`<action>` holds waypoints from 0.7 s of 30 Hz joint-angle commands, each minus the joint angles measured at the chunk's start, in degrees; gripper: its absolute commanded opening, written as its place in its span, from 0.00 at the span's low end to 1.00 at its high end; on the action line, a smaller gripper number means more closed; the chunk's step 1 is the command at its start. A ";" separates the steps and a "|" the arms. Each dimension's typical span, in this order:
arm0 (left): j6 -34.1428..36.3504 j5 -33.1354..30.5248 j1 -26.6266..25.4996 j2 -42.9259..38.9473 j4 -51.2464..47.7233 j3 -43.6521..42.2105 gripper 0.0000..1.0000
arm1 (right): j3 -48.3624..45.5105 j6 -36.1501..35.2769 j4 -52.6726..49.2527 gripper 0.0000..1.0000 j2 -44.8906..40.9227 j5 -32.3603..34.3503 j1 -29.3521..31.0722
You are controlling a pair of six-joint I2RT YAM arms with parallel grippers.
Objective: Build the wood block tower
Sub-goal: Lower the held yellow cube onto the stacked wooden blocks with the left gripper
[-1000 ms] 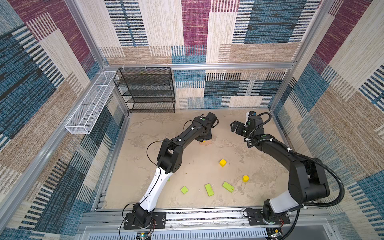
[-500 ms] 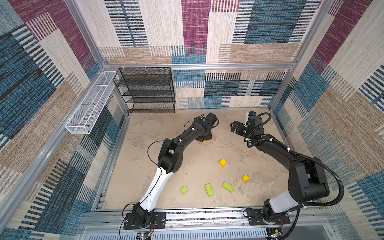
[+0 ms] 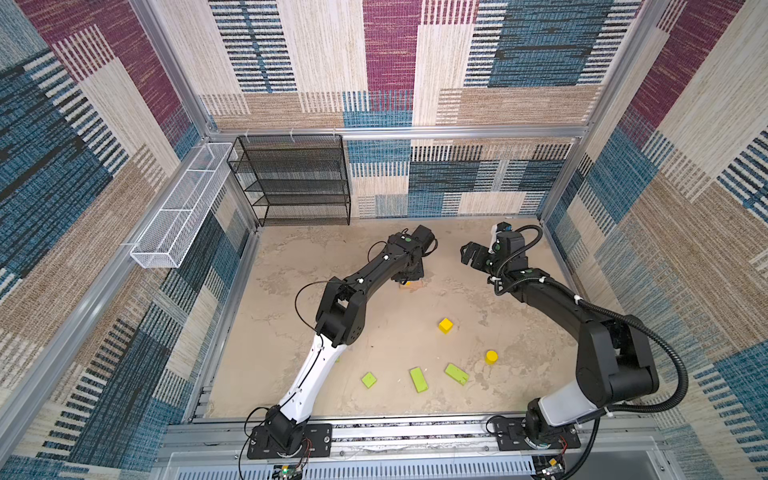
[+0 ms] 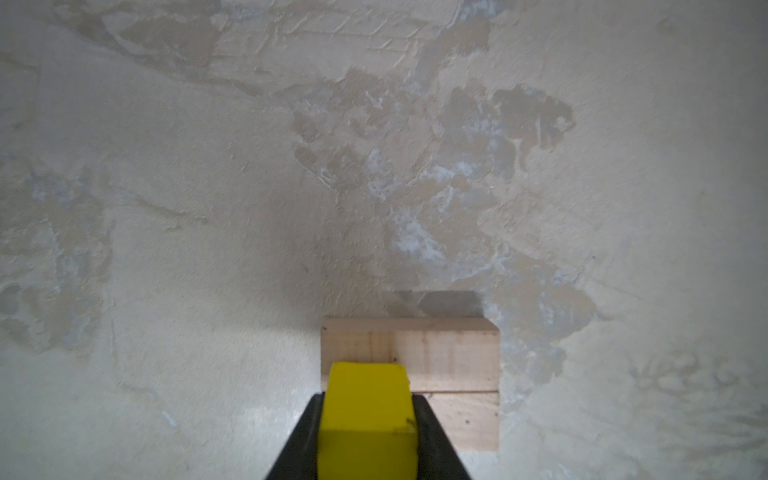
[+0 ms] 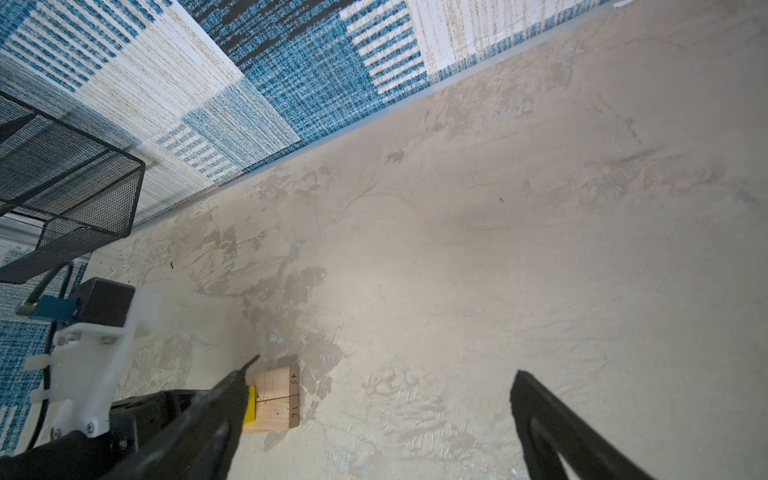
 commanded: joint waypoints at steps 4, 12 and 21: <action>0.38 -0.23 0.01 0.11 -0.74 0.54 0.31 | 0.25 0.29 1.41 0.99 0.00 -0.43 -0.02; 0.52 0.17 0.01 0.11 -0.70 0.55 0.39 | 0.10 0.33 1.34 0.99 -0.19 -0.32 0.01; 0.47 0.48 0.01 0.02 -0.68 0.32 0.44 | 0.01 0.34 1.34 0.99 -0.35 -0.36 -0.04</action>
